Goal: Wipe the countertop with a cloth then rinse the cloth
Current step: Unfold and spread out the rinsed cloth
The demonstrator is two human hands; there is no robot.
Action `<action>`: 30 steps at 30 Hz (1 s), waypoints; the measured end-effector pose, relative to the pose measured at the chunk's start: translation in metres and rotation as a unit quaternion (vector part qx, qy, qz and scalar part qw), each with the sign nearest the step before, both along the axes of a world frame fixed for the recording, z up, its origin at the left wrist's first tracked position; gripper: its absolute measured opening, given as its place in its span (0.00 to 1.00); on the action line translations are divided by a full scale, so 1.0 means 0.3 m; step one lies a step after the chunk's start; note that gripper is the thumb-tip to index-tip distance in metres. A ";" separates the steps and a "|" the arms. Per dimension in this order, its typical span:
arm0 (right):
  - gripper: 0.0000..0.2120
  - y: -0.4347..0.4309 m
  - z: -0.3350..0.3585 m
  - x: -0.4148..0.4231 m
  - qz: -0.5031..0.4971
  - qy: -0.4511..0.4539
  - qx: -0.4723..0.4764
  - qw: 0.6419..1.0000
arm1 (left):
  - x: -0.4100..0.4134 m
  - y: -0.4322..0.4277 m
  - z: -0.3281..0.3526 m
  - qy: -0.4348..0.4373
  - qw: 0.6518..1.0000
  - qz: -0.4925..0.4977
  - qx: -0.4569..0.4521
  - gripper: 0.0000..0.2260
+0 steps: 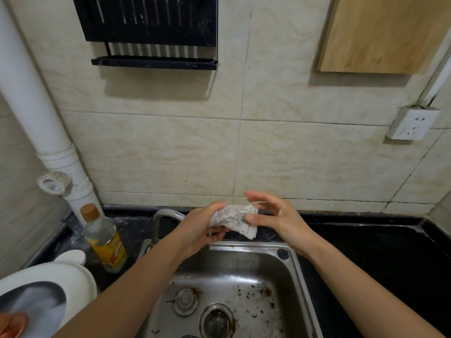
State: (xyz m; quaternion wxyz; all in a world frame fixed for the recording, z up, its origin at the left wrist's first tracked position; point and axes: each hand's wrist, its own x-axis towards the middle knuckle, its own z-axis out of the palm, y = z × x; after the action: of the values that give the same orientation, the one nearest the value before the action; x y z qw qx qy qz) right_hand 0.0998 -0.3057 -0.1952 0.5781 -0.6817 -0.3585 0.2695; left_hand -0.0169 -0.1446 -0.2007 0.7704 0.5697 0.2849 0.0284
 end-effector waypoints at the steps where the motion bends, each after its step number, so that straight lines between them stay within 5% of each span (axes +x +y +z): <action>1: 0.12 0.002 -0.001 -0.002 -0.008 -0.032 -0.005 0.999 | -0.001 0.000 -0.001 0.007 1.000 -0.007 0.007 0.14; 6: 0.03 0.022 -0.007 -0.015 -0.046 -0.028 0.021 0.998 | -0.025 0.004 -0.011 -0.022 0.991 -0.123 0.040 0.19; 10: 0.08 0.018 -0.003 0.009 -0.014 0.203 0.061 0.977 | -0.048 0.014 -0.024 -0.067 0.990 -0.123 -0.009 0.16; 12: 0.19 0.017 -0.002 0.027 0.012 0.294 0.075 0.953 | -0.056 0.023 -0.020 -0.072 0.991 -0.113 -0.017 0.16; 15: 0.33 0.012 -0.004 0.058 0.024 0.354 0.134 0.925 | -0.065 0.030 -0.018 -0.065 0.991 -0.119 0.001 0.20; 18: 0.28 0.016 -0.006 0.065 0.013 0.381 0.180 0.907 | -0.060 0.027 -0.010 -0.101 0.990 -0.098 -0.027 0.19; 21: 0.12 0.033 -0.025 0.040 -0.075 0.303 0.102 0.945 | -0.042 0.021 -0.006 -0.140 0.988 -0.035 -0.046 0.17; 24: 0.08 0.041 -0.047 0.003 -0.114 0.221 0.030 0.968 | -0.027 0.011 -0.010 -0.148 0.988 0.002 -0.049 0.14; 30: 0.11 0.059 -0.018 -0.075 -0.107 -0.095 -0.005 0.990 | -0.024 0.000 0.007 -0.127 0.991 -0.019 0.041 0.12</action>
State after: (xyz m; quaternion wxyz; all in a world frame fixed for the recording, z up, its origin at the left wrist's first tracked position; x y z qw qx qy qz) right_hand 0.0773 -0.2879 -0.2007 0.5638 -0.7412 -0.3356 0.1421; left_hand -0.0241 -0.1446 -0.1985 0.7765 0.5981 0.1725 0.0977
